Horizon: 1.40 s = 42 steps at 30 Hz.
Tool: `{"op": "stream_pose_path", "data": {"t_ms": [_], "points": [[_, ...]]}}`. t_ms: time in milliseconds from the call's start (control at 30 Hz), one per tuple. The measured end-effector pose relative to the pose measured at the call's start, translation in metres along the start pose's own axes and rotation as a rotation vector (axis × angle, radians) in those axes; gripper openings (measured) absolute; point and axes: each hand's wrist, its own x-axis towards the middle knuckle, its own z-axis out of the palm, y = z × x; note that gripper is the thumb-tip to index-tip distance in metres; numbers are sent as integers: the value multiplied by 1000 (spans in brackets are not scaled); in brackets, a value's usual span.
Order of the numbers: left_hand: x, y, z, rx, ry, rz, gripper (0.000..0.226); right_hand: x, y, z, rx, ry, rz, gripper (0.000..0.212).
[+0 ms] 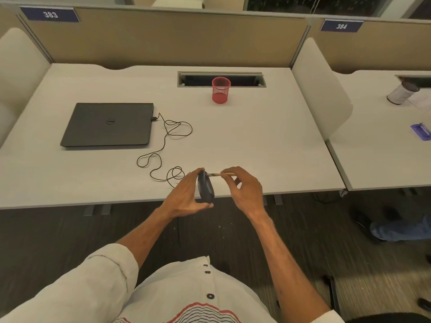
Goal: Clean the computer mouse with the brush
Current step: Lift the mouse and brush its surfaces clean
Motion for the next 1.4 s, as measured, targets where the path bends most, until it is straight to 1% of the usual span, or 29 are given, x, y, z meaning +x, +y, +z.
{"op": "stream_pose_path", "data": {"t_ms": [167,267,333,433,533,667,767,867,933,1067,1133,1300,1400], "points": [[1,-7,-2,9,8,4,130,-2,2,-6,-96,-145,-49,15],[2,-9,-2,5,9,-6,131,-4,4,-14,-108,-228,-27,21],[4,-9,-3,1,6,-1,131,-5,5,-16,-84,-171,-5,21],[4,-6,-2,1,-1,6,130,-4,4,-11,-27,-16,-7,16],[3,-6,0,-2,-4,15,128,0,-1,-6,-7,37,-8,19],[3,-6,1,-4,-2,21,128,1,-4,-2,-46,-51,-48,19],[4,-8,0,16,8,8,130,-1,0,-7,-67,-155,-57,19],[2,-9,-1,-1,6,-14,132,-2,5,-13,-97,-272,-68,24],[2,-9,-2,-5,8,-16,133,-4,7,-13,-82,-241,-60,26],[3,-10,-1,27,22,41,133,-2,3,-5,10,-35,-18,15],[2,-10,1,40,30,55,130,0,-1,-2,34,5,-3,12],[-1,-9,0,25,41,56,124,-6,0,0,-16,-38,-4,15],[-2,-9,2,21,43,53,123,-12,9,-7,-33,-136,-5,16]]}}
